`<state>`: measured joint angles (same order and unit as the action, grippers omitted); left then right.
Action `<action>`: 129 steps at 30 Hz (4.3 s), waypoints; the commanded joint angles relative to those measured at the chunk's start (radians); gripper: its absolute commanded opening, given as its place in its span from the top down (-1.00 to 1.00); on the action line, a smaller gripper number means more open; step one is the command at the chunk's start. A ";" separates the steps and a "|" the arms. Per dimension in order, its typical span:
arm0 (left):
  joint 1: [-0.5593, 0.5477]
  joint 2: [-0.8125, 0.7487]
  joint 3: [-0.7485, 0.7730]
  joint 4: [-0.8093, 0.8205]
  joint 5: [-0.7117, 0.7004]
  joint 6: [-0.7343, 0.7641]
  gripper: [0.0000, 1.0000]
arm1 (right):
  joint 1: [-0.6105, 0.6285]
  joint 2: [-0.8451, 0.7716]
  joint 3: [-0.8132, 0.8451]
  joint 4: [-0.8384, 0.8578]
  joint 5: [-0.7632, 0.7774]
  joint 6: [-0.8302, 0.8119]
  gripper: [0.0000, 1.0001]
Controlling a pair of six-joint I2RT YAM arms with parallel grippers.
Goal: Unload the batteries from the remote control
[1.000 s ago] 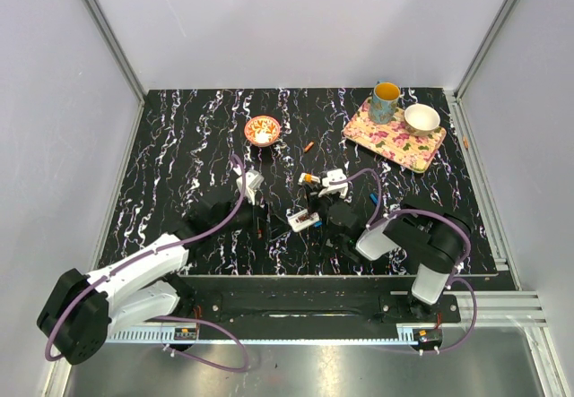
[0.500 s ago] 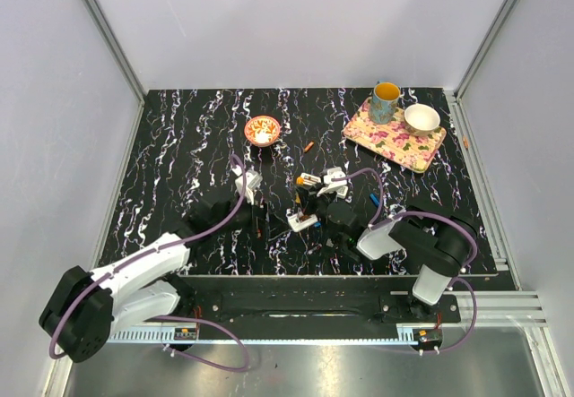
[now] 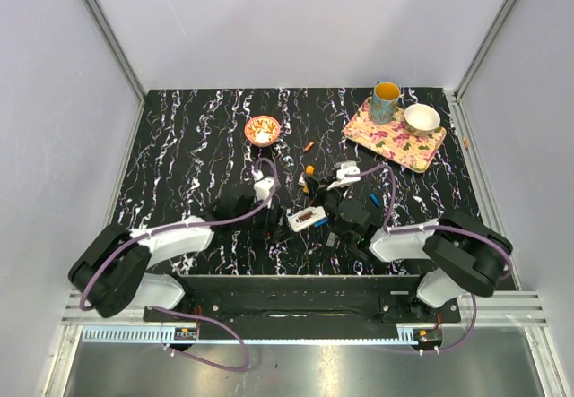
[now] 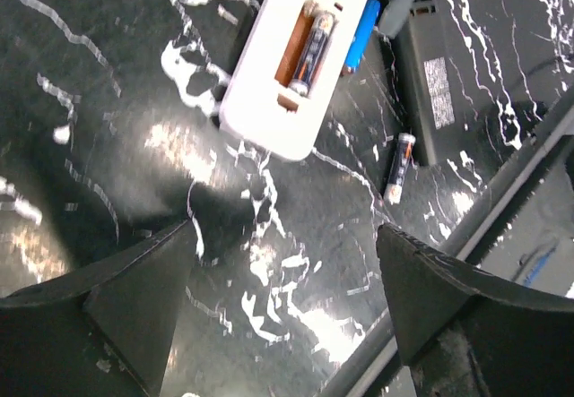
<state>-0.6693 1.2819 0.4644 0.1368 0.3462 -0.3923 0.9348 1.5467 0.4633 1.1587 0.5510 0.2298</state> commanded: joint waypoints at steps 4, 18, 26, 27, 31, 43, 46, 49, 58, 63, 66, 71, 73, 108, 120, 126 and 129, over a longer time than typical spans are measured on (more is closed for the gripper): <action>-0.151 0.198 0.233 -0.091 -0.176 0.109 -0.60 | -0.066 -0.146 -0.002 -0.210 0.017 0.049 1.00; -0.200 0.351 0.243 -0.016 -0.125 -0.068 0.64 | -0.200 -0.252 -0.022 -0.338 -0.079 0.132 1.00; -0.104 0.381 0.212 0.052 -0.180 -0.135 0.83 | -0.200 -0.252 -0.015 -0.346 -0.120 0.123 1.00; -0.080 0.376 0.211 0.050 -0.191 -0.131 0.84 | -0.200 -0.254 -0.015 -0.346 -0.123 0.123 1.00; -0.027 0.381 0.226 0.049 -0.187 -0.105 0.83 | -0.200 -0.235 -0.008 -0.333 -0.135 0.115 1.00; 0.011 0.513 0.342 0.053 -0.095 -0.056 0.83 | -0.200 -0.080 0.072 -0.249 -0.186 0.105 1.00; 0.011 0.501 0.301 0.083 -0.087 -0.071 0.83 | -0.200 -0.045 0.074 -0.183 -0.171 0.103 1.00; 0.010 0.473 0.254 0.104 -0.085 -0.086 0.83 | -0.202 -0.004 0.084 -0.142 -0.140 0.103 1.00; -0.006 0.428 0.178 0.145 -0.053 -0.125 0.83 | -0.202 0.141 0.115 -0.068 -0.102 0.138 1.00; -0.019 0.430 0.158 0.185 -0.030 -0.151 0.83 | -0.198 0.158 0.064 0.004 -0.017 0.154 1.00; -0.018 0.444 0.164 0.204 -0.018 -0.157 0.83 | -0.199 0.164 0.061 0.012 -0.026 0.158 1.00; -0.019 0.464 0.183 0.210 -0.013 -0.161 0.83 | -0.197 0.185 0.081 -0.037 -0.058 0.195 1.00; -0.018 0.474 0.192 0.211 -0.013 -0.164 0.83 | -0.198 0.193 0.101 -0.088 -0.066 0.216 1.00; 0.071 0.589 0.278 0.208 0.049 -0.192 0.88 | -0.202 0.098 0.150 -0.381 -0.204 0.407 1.00; 0.079 0.606 0.319 0.169 0.051 -0.163 0.88 | -0.200 0.058 0.159 -0.398 -0.212 0.376 1.00; 0.085 0.611 0.329 0.161 0.048 -0.152 0.87 | -0.200 0.090 0.160 -0.384 -0.211 0.355 1.00; 0.088 0.590 0.321 0.156 0.033 -0.140 0.80 | -0.202 0.086 0.159 -0.384 -0.200 0.347 1.00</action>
<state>-0.5953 1.8549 0.7918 0.3809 0.4744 -0.5930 0.7265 1.6325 0.5915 0.7551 0.3462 0.5987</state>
